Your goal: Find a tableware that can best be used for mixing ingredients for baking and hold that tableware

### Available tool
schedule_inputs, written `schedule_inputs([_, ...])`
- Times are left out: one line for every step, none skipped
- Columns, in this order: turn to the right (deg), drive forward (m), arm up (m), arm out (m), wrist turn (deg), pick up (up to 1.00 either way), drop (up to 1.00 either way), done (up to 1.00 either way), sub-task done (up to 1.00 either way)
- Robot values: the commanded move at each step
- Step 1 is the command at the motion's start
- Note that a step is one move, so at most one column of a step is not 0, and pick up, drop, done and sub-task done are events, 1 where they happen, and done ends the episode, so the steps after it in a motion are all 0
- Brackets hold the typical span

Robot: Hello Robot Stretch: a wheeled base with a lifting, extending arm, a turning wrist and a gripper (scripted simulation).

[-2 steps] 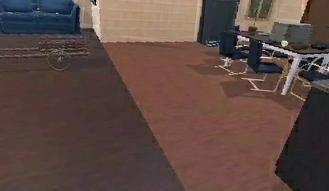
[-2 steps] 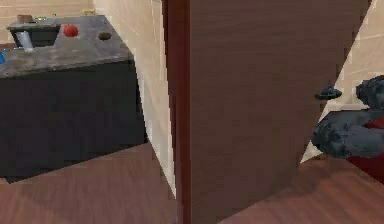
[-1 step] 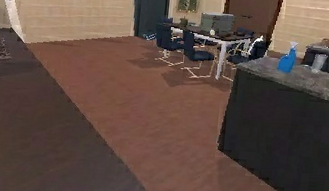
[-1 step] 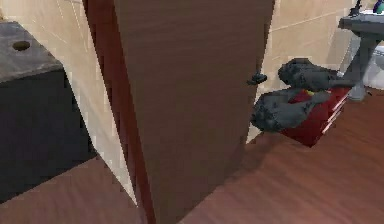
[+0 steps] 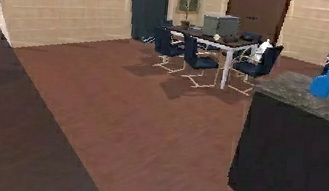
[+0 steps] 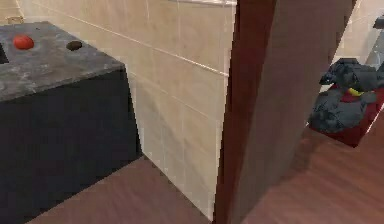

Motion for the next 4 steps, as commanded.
schedule_inputs([45.0, 0.00, 0.00, 0.00, 0.0, 0.00, 0.00, 0.00, 0.00])
schedule_inputs([0.0, 0.65, 0.00, 0.00, 0.0, 0.00, 0.00, 0.00, 0.00])
schedule_inputs([-45.0, 0.00, 0.00, 0.00, 0.0, 0.00, 0.00, 0.00, 0.00])
schedule_inputs([-42.0, 0.00, 0.00, 0.00, 0.0, 0.00, 0.00, 0.00, 0.00])
